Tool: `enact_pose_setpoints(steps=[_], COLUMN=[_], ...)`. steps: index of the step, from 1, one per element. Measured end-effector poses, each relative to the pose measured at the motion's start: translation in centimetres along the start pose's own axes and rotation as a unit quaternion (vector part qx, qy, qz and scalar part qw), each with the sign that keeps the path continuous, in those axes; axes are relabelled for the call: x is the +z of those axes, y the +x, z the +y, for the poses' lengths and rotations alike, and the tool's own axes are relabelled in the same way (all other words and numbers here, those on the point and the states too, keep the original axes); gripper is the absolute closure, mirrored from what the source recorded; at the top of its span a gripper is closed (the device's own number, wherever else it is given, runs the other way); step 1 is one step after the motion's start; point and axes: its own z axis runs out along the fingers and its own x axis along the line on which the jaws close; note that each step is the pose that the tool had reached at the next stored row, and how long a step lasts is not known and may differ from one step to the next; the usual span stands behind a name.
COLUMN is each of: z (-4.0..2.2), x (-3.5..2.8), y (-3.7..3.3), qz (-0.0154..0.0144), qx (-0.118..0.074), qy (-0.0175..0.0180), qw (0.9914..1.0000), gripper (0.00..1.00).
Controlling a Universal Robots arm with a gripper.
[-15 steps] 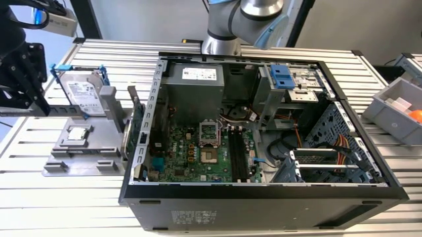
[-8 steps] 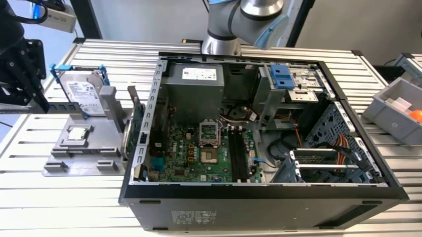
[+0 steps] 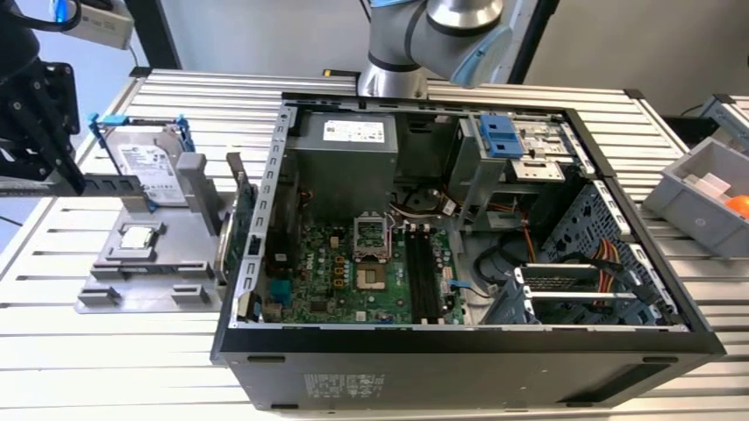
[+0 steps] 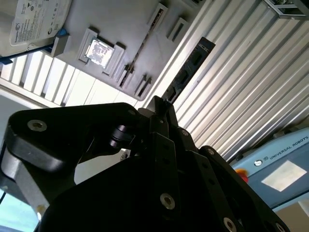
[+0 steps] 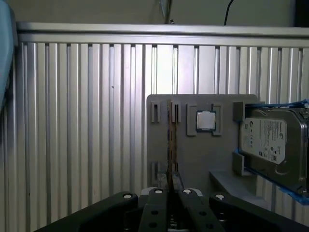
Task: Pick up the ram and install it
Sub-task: 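Pick up the ram and move it above insertion slot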
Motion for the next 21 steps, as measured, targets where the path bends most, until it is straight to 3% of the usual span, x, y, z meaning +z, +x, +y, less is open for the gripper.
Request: enact_pose_setpoints(steps=[11, 21], z=[-0.02, -1.78], x=[-0.02, -0.05], y=[-0.01, -0.07], qz=[0.0004, 0.0003], qx=[0.000, 0.000], qy=[-0.0001, 0.0000], qw=[1.00000, 1.00000], gripper=[1.00, 1.00])
